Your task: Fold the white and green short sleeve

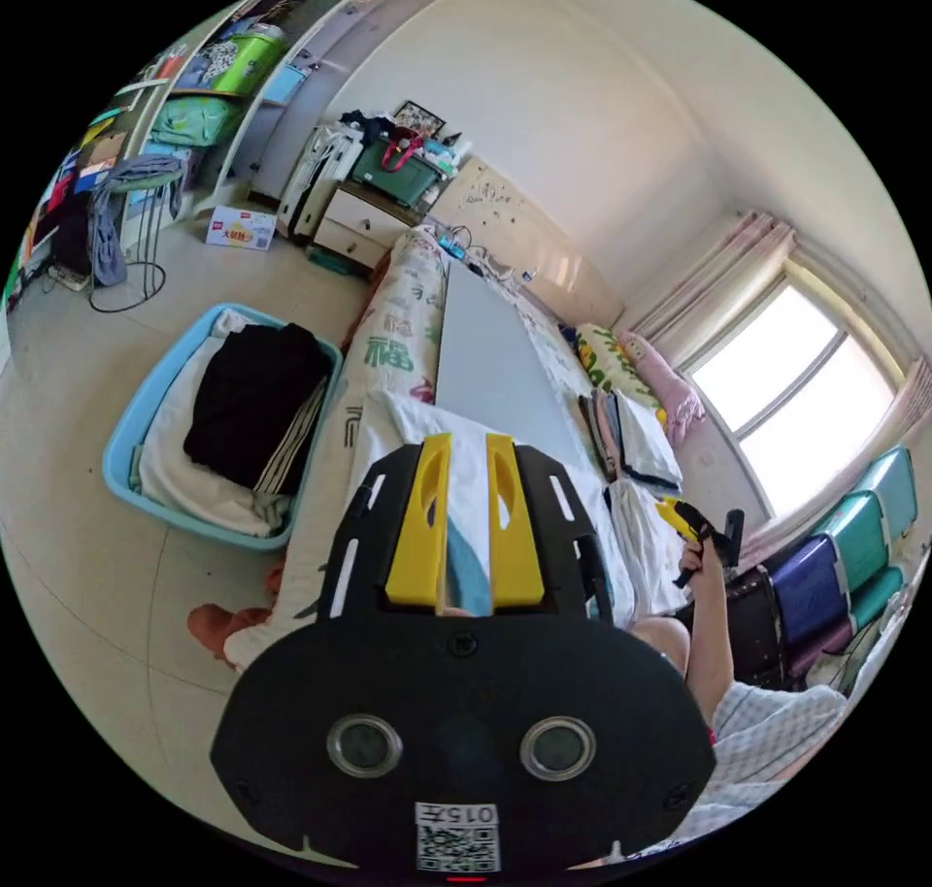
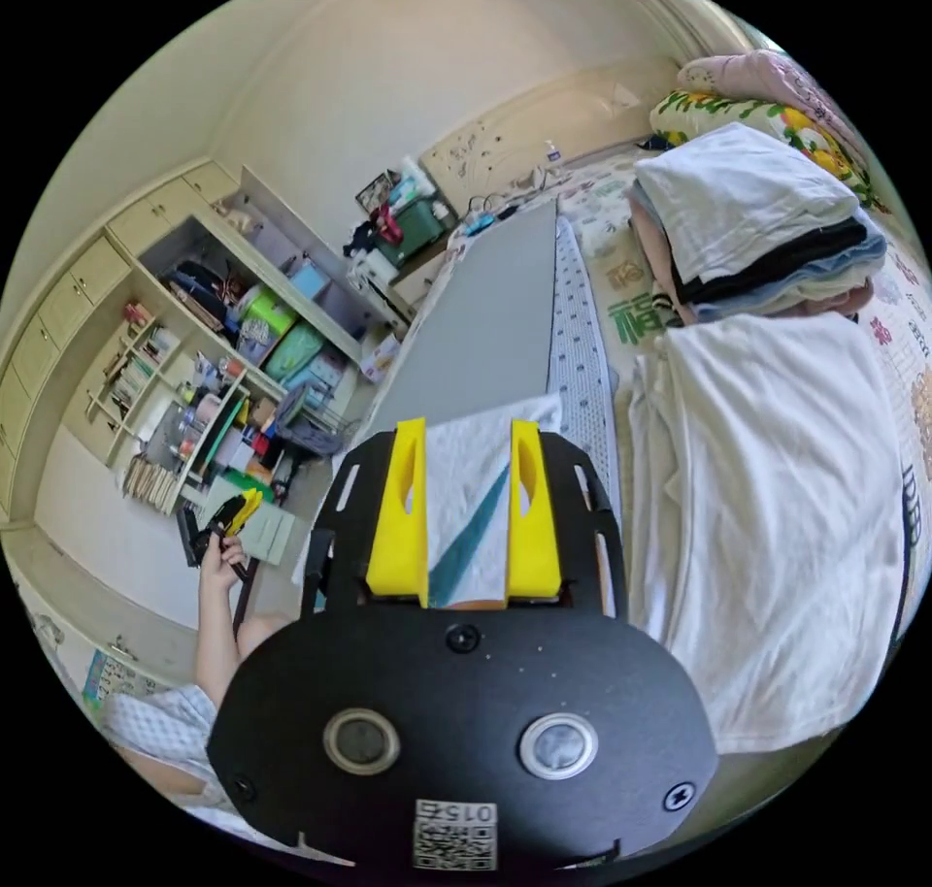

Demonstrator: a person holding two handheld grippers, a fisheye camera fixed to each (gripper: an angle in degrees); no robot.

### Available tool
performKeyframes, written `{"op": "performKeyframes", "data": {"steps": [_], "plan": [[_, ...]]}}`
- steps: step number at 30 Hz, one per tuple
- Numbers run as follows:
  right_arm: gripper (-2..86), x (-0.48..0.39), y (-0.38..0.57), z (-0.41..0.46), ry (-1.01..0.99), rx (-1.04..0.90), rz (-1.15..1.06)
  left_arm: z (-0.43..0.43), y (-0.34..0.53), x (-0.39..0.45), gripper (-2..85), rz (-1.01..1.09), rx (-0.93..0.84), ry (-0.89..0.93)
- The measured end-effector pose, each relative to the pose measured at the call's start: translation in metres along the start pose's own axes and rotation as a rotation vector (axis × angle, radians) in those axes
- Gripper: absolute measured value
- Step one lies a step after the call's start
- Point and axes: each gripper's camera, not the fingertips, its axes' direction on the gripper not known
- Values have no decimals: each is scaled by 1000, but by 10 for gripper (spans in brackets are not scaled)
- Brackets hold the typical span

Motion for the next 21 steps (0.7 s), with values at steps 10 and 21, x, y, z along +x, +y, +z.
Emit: {"op": "performKeyframes", "data": {"steps": [10, 21], "plan": [[115, 87, -33, 129, 68, -178, 64, 141, -36, -69, 121, -185, -146, -34], [87, 143, -54, 159, 92, -258, 48, 195, -52, -91, 63, -139, -232, 9]]}}
